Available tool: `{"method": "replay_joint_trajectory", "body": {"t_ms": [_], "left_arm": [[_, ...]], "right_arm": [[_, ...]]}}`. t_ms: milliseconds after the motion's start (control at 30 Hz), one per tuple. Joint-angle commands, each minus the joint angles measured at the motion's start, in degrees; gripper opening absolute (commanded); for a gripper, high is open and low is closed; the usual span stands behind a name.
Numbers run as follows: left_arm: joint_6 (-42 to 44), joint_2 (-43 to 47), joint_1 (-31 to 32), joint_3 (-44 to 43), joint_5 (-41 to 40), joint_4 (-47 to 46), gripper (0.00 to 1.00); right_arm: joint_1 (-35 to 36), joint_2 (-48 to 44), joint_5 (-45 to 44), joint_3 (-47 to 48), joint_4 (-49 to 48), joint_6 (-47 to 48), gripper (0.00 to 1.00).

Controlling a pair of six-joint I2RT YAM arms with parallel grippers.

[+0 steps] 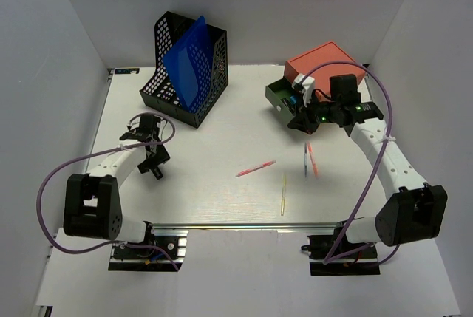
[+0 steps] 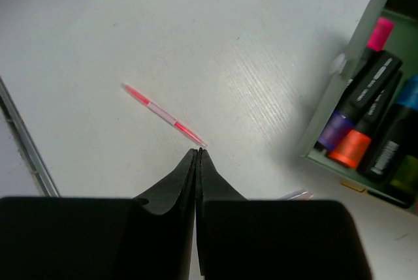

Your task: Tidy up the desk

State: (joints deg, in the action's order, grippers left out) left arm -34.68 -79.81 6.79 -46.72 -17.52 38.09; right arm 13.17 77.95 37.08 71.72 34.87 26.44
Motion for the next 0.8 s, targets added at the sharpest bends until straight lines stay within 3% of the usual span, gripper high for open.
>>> {"method": "replay_joint_trajectory", "body": {"t_ms": [0, 300, 433, 567, 700, 767], "left_arm": [[1.1, -1.1, -1.8, 0.8, 2.3, -3.4, 0.67], [0.8, -5.8, -4.0, 3.1, 4.6, -7.1, 0.66], [0.2, -7.3, -4.5, 3.6, 6.3, -7.8, 0.58], [-0.2, -7.4, -4.5, 4.6, 7.8, -8.6, 0.31], [-0.1, -5.5, -4.5, 5.4, 10.1, -8.6, 0.16], [1.4, -3.6, -3.5, 5.5, 15.0, -9.5, 0.11]], "right_arm": [[-0.7, -2.5, 3.2, -1.7, -2.6, -2.4, 0.04], [-2.0, -3.8, 4.2, -4.0, -3.2, -3.7, 0.05], [-2.8, -4.2, 4.8, -4.3, -3.2, -3.9, 0.05], [-3.6, -5.0, 5.3, -4.8, -3.2, -4.1, 0.05], [-4.6, -5.7, 5.8, -5.7, -3.2, -4.2, 0.04], [-5.3, -6.1, 6.2, -5.9, -3.1, -4.2, 0.04]]}}
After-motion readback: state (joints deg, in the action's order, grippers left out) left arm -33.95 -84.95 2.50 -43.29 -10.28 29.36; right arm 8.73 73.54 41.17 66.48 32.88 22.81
